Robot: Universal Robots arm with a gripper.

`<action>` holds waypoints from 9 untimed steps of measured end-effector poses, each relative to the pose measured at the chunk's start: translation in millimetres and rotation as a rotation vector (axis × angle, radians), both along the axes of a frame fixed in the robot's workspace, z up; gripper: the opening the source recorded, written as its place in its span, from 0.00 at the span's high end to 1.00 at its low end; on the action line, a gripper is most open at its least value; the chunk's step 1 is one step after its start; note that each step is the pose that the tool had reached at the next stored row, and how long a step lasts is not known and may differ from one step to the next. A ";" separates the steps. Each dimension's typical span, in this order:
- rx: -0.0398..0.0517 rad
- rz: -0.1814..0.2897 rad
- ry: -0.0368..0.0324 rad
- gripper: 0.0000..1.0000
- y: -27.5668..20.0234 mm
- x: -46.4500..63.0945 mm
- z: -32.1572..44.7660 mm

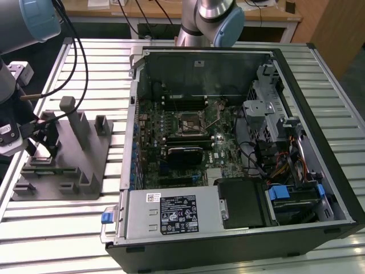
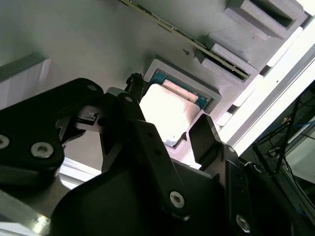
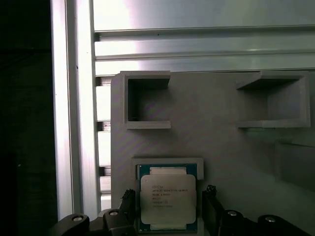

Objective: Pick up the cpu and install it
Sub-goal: 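Pick up the cpu and move it towards the insertion slot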

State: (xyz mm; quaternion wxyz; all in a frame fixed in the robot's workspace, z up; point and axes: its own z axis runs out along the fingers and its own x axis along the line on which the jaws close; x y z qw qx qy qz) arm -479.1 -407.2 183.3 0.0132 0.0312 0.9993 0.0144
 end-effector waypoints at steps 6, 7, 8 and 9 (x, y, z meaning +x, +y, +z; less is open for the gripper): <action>0.0000 0.001 -0.0001 0.35 0.0 0.0 0.0; 0.0000 0.001 -0.0001 0.36 0.0 0.0 0.0; 0.0000 0.001 0.0000 0.36 0.0 0.0 0.0; 0.0000 0.001 0.0001 0.43 0.0 0.0 0.0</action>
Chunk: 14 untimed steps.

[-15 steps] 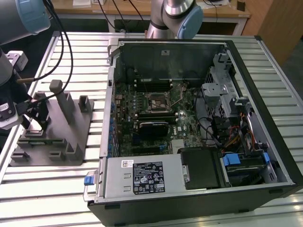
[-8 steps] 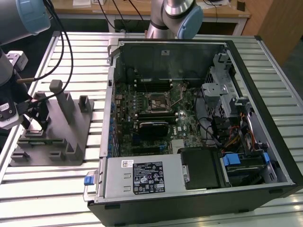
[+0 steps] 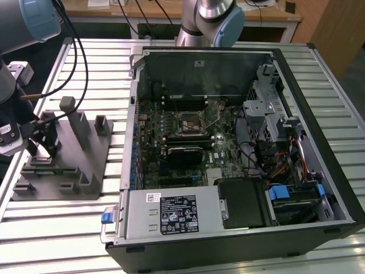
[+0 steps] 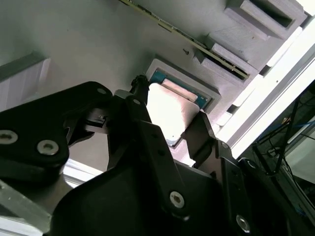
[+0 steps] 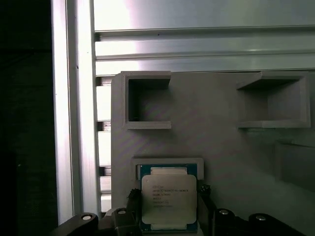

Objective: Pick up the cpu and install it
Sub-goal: 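Pick up the cpu and move it towards the insertion slot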

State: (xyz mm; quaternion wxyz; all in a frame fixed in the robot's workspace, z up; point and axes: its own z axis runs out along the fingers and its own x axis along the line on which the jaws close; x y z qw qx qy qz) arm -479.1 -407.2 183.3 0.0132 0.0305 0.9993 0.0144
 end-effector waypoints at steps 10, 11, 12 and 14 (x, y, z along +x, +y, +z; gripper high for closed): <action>0.0002 0.001 -0.0004 0.46 0.0 0.1 3.0; 0.0000 0.001 -0.0001 0.46 0.0 0.0 5.1; 0.0001 0.001 -0.0002 0.46 0.0 0.0 7.2; 0.0001 0.001 -0.0002 0.46 0.0 0.0 12.1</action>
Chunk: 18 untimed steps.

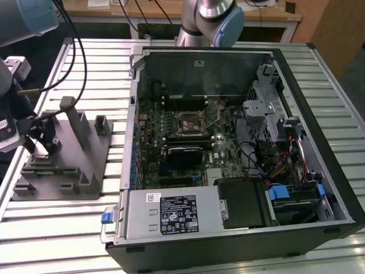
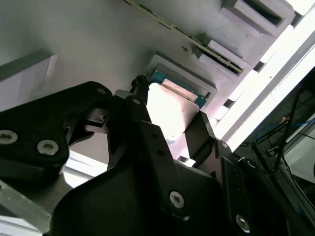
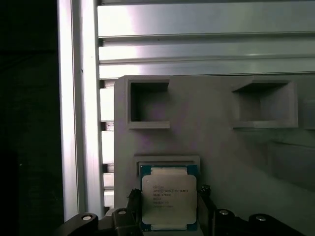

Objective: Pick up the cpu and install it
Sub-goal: 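Pick up the cpu and move it towards the insertion slot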

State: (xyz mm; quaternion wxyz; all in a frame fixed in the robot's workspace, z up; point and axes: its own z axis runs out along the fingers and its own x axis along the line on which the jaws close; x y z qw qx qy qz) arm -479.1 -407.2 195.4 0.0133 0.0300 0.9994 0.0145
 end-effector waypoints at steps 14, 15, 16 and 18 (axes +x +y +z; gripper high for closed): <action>-0.0030 0.000 0.0001 0.46 0.0 0.0 35.1; -0.0037 0.000 0.0000 0.46 0.0 0.0 36.8; -0.0046 0.000 -0.0001 0.46 0.0 0.0 38.2; -0.0059 0.000 -0.0002 0.46 0.1 0.0 40.9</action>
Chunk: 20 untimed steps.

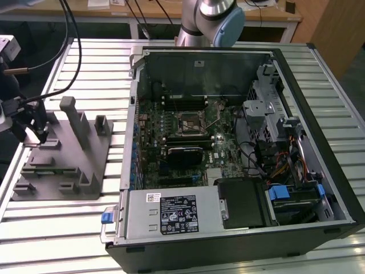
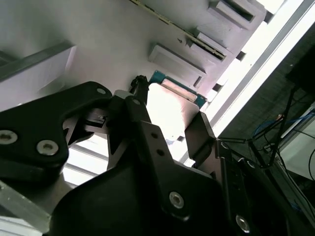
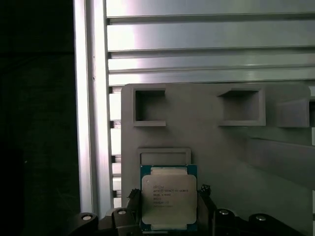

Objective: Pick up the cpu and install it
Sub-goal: 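Pick up the cpu and move it towards the insertion slot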

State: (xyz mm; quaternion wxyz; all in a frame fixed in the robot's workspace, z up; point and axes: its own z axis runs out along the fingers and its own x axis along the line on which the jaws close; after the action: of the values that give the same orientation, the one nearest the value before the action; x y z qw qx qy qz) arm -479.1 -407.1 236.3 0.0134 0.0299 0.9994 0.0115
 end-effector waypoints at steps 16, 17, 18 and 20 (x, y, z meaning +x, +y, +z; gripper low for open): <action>-0.0074 0.000 -0.0005 0.46 0.3 0.0 50.7; -0.0079 0.000 -0.0006 0.46 0.3 0.0 54.0; -0.0083 0.000 -0.0007 0.46 0.3 0.0 57.1; -0.0095 0.000 -0.0008 0.46 0.4 0.0 62.8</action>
State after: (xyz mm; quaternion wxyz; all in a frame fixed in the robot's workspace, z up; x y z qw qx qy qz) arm -479.1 -406.7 299.1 0.0140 0.0298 0.9994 0.0068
